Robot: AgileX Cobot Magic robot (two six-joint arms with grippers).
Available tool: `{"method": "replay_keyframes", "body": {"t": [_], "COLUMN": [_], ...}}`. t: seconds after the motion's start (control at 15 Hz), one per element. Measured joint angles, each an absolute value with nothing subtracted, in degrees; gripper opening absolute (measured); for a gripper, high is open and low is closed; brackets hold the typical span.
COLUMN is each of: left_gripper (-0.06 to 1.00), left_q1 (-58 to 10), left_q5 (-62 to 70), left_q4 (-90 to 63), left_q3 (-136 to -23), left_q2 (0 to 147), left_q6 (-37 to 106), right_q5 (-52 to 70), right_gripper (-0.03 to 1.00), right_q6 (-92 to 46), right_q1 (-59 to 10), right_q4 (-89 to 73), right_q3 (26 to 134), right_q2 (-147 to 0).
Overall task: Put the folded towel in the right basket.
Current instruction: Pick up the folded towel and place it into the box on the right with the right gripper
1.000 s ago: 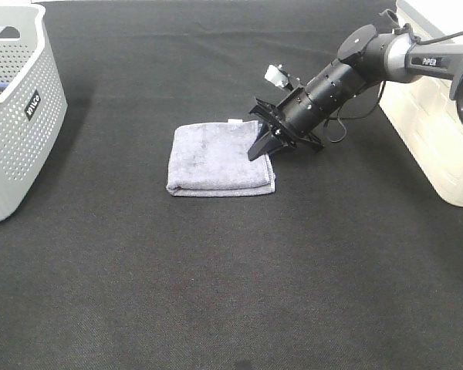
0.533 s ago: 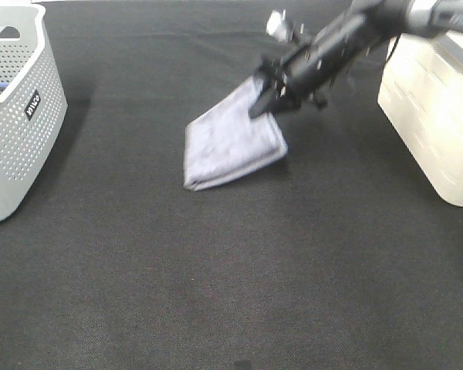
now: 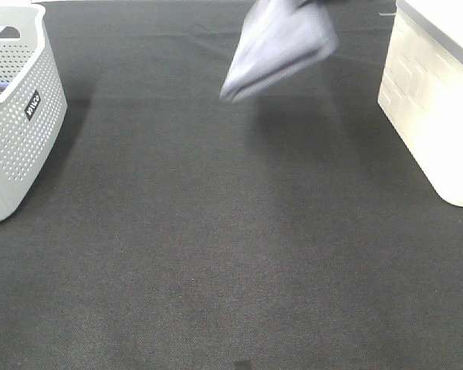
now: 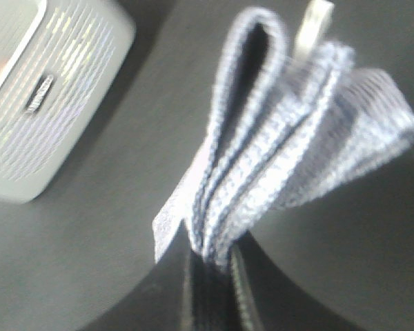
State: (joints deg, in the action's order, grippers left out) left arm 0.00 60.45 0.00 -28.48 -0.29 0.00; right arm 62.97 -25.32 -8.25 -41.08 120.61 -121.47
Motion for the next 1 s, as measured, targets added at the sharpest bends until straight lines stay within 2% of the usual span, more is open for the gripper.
{"method": "replay_keyframes", "body": {"t": [0.33, 0.53, 1.0], "left_gripper": [0.97, 0.97, 0.97], "left_q1": [0.0, 0.0, 0.0], "left_q5": [60.45, 60.45, 60.45], "left_q4": [0.0, 0.0, 0.0], "left_q3": [-28.48, -28.48, -28.48], "left_q2": [-0.29, -0.29, -0.29], "left_q6": [0.0, 0.0, 0.0], "right_q5": [64.52, 67.55, 69.67], "right_gripper": [0.07, 0.07, 0.07], "right_q6": [-21.43, -19.08, -13.46], "right_q1": [3.21, 7.51, 8.48], "right_q4": [-32.31, -23.95, -4.53], "right_q3": [120.61, 120.61, 120.61], "right_q2": [-110.98, -107.72, -109.78]}}
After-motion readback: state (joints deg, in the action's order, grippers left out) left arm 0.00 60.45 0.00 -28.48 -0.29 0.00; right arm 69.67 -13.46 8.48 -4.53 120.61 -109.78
